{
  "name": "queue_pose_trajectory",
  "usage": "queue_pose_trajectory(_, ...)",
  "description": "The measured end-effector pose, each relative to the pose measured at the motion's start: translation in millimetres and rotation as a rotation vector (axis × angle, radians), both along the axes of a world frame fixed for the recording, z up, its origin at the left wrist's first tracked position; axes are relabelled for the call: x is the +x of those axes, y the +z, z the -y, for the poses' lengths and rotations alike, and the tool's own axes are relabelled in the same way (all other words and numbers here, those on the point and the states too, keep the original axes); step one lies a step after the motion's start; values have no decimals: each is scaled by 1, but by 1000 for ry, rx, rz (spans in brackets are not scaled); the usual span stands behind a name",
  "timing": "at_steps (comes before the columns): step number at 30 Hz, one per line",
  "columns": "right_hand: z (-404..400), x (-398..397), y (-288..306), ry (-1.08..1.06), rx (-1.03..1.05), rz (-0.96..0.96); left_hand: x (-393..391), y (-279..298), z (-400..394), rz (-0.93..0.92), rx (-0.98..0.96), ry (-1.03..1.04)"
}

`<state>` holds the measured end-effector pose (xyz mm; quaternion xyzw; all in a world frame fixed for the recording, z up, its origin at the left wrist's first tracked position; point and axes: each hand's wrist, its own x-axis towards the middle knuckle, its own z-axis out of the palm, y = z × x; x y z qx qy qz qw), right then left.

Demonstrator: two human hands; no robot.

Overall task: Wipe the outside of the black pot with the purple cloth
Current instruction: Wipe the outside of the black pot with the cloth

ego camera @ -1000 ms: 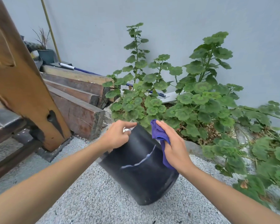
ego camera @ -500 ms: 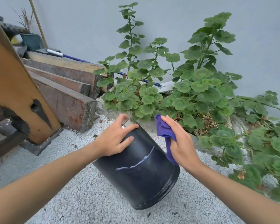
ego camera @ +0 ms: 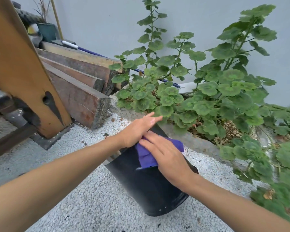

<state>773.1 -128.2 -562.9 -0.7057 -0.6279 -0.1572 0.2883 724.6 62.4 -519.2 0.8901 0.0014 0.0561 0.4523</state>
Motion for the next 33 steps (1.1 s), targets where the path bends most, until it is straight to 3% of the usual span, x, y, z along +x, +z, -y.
queue_pose_trajectory(5, -20, -1, -21, 22, 29, 301, 0, -3, -6, 70, 311, -122)
queue_pose_trajectory(9, -19, 11, -25, 58, -86, 340, -2, -8, -14, 84, 498, -146)
queue_pose_trajectory(13, -14, 17, -31, 94, -131, 327, 0, -9, -13, 121, 534, -151)
queue_pose_trajectory(20, 1, 23, -41, 263, -270, 507, 3, -10, -17, 116, 507, -136)
queue_pose_trajectory(27, 20, 22, -45, 363, -367, 445, 4, -13, -17, 128, 488, -138)
queue_pose_trajectory(33, 49, 18, -58, 428, -467, 511, 2, -12, -13, 141, 552, -143)
